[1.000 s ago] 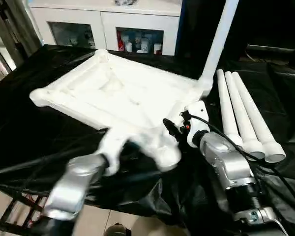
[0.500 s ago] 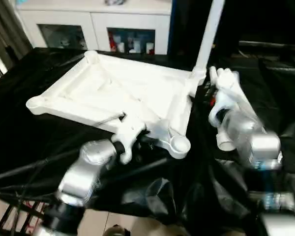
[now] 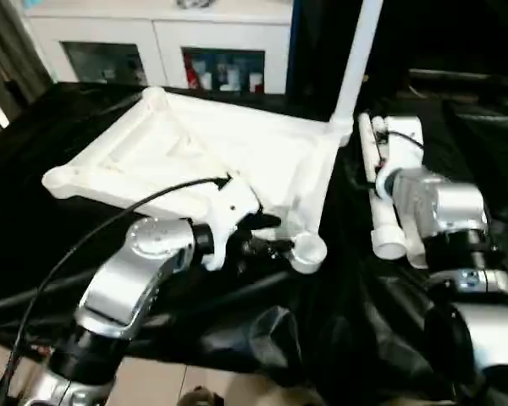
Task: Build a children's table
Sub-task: Pick table leg
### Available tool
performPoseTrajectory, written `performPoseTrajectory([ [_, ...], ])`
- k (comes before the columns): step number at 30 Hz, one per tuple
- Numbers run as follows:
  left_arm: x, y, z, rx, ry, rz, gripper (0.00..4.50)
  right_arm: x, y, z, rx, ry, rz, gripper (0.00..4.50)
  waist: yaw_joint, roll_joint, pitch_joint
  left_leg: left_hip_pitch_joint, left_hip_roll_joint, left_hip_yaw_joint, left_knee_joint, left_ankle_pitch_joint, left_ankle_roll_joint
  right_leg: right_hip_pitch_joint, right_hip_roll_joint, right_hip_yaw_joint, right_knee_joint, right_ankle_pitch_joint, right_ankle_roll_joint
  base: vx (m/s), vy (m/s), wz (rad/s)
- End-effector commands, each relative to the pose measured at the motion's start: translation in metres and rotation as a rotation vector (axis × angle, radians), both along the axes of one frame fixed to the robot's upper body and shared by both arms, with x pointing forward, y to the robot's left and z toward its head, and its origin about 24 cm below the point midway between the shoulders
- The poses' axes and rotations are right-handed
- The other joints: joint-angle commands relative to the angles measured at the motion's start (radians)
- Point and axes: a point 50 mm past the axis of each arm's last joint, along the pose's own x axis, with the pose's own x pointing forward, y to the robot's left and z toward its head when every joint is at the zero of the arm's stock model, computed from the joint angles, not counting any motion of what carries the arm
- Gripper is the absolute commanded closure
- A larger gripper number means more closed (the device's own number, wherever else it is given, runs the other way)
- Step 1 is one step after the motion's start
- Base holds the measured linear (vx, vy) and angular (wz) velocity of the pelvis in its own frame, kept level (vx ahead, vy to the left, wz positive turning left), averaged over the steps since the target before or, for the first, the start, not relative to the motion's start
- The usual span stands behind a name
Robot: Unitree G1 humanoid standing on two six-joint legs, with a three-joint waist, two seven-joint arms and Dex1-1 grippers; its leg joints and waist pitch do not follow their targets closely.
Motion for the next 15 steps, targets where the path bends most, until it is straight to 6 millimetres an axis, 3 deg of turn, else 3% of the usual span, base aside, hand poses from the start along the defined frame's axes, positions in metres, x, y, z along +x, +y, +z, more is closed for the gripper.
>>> performPoseTrajectory([
  [1,-0.003,-0.001,0.0,0.009,0.002,-0.021,1.74,0.001,-0.001,0.0,0.005,0.024,-0.013,0.0,0.001,-0.008,-0.081,0.016,0.046,-0.015,-0.062,-0.115,-0.007,0.06,-0.071,0.049,-0.057,-0.109,-0.213,0.0,0.0,0.0],
  [15,-0.007,-0.001,0.0,0.037,0.029,-0.059,0.67,-0.003,-0.009,-0.019,0.04,0.144,-0.044,0.0,0.002,-0.005,-0.084,0.016,0.045,-0.016,-0.058,-0.118,-0.017,0.062,-0.07,0.048,-0.052,-0.096,-0.218,0.0,0.0,0.0],
])
